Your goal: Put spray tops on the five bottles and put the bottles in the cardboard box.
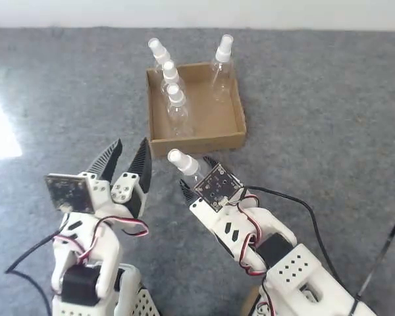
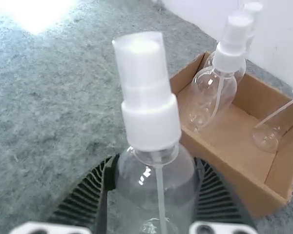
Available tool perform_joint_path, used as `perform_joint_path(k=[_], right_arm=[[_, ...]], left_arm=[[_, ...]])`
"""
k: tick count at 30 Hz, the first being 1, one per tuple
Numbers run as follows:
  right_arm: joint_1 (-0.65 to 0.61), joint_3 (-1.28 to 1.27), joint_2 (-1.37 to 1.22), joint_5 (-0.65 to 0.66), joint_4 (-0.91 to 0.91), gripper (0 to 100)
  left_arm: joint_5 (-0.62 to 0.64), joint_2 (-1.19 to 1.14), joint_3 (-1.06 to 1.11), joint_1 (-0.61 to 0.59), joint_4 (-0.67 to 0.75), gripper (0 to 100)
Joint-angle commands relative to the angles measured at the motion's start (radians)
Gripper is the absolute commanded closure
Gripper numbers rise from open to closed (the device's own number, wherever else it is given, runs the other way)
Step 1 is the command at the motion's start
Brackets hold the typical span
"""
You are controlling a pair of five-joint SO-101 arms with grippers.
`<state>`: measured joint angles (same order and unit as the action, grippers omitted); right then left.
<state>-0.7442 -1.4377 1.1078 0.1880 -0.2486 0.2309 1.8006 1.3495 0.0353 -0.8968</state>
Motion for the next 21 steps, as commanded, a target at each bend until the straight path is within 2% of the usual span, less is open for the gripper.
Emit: perform_joint_path(k=[1, 7, 11, 17, 21], right_arm=[[0.004, 0.032, 0.041, 0.012, 0.045, 89.1], [0.002, 0.035, 0.041, 0.012, 0.085, 89.1], [0.002, 0.032, 0.041, 0.011, 0.091, 89.1], [0.002, 0.031, 0.041, 0.011, 0.090, 89.1], [0.002, 0.018, 0.041, 0.011, 0.090, 89.1]], left_arm=[[0.000, 0.021, 0.038, 0.000, 0.104, 85], [0.000, 0.021, 0.079, 0.011, 0.153, 85], [-0.017, 0.021, 0.105, 0.115, 0.167, 85], [-0.170, 0.021, 0.133, 0.239, 0.166, 91], [-0.210, 0.021, 0.136, 0.298, 0.158, 92]])
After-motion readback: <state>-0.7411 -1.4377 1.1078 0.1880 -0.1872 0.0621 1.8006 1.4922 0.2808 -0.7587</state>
